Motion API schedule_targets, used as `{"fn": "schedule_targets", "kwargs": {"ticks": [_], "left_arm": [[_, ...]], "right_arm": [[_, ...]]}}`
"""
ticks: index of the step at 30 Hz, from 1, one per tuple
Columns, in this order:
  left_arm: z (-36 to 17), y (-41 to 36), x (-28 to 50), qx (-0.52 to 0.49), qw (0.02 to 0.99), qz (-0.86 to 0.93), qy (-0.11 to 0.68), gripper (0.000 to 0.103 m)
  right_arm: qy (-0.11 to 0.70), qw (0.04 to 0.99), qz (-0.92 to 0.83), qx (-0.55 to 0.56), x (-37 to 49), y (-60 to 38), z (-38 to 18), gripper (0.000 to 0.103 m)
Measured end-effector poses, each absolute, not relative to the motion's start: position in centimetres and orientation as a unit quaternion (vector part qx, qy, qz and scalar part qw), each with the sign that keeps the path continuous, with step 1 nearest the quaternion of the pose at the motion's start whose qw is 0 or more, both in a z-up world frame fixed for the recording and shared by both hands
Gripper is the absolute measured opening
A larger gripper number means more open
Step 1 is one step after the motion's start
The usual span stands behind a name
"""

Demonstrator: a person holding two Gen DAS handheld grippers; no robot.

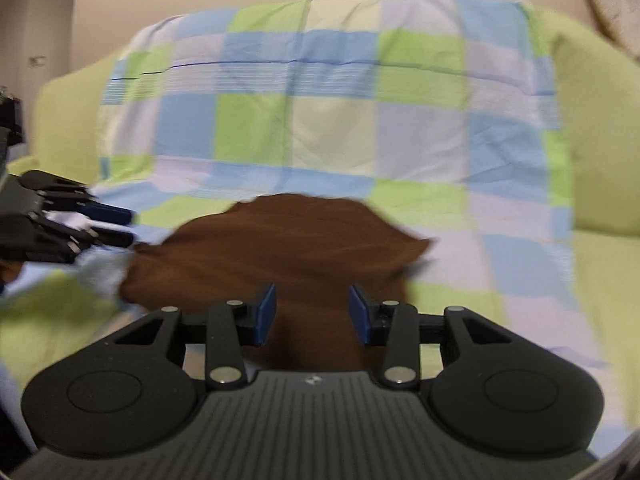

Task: Fold clothes

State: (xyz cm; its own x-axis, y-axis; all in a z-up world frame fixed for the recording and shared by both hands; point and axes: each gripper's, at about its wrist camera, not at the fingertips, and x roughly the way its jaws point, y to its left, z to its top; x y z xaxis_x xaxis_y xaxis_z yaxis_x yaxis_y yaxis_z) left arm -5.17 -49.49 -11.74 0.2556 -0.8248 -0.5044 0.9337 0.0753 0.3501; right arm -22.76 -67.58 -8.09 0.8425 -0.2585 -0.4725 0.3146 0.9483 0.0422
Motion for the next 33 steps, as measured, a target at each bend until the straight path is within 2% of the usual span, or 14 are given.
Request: {"fn": "schedule_targets", "kwargs": {"ticks": [3, 4, 7, 11, 13, 19, 22, 24, 29, 33], "left_arm": [[-13.7, -49.4, -5.9, 0.360, 0.713, -0.598, 0.070, 0.035], [-14.0, -48.8, -5.6, 0.360, 0.715, -0.595, 0.067, 0.036], [-13.5, -47.4, -3.9, 0.349, 0.727, -0.584, 0.094, 0.036], [-13.5, -46.0, -2.6, 0.365, 0.743, -0.550, 0.113, 0.035], [-13.0, -45.3, -2.3, 0.356, 0.751, -0.543, 0.119, 0.029], [-9.4, -45.2, -5.4, 0.268, 0.758, -0.588, 0.094, 0.032], [-11.9, -47.6, -6.7, 0.291, 0.736, -0.602, 0.105, 0.032], [-13.8, -48.1, -6.0, 0.295, 0.734, -0.600, 0.122, 0.036], [-14.0, -47.1, -5.1, 0.281, 0.736, -0.601, 0.136, 0.037], [-13.4, -47.0, -5.6, 0.279, 0.741, -0.594, 0.143, 0.036]], "right_arm": [[0.258, 0.954, -0.143, 0.056, -22.0, -67.8, -9.3, 0.034], [0.263, 0.953, -0.143, 0.051, -22.2, -68.0, -9.6, 0.038], [0.274, 0.951, -0.139, 0.036, -23.2, -68.5, -10.0, 0.043], [0.277, 0.950, -0.144, 0.024, -24.5, -68.6, -10.0, 0.044], [0.276, 0.948, -0.155, 0.032, -24.7, -68.5, -9.8, 0.045], [0.246, 0.951, -0.180, 0.047, -24.9, -66.5, -7.5, 0.042], [0.257, 0.951, -0.166, 0.040, -23.7, -66.2, -8.2, 0.041], [0.279, 0.946, -0.161, 0.026, -23.1, -66.5, -9.3, 0.038], [0.290, 0.934, -0.207, 0.022, -26.3, -69.2, -9.8, 0.039], [0.291, 0.916, -0.266, 0.076, -29.8, -71.9, -9.5, 0.037]]}}
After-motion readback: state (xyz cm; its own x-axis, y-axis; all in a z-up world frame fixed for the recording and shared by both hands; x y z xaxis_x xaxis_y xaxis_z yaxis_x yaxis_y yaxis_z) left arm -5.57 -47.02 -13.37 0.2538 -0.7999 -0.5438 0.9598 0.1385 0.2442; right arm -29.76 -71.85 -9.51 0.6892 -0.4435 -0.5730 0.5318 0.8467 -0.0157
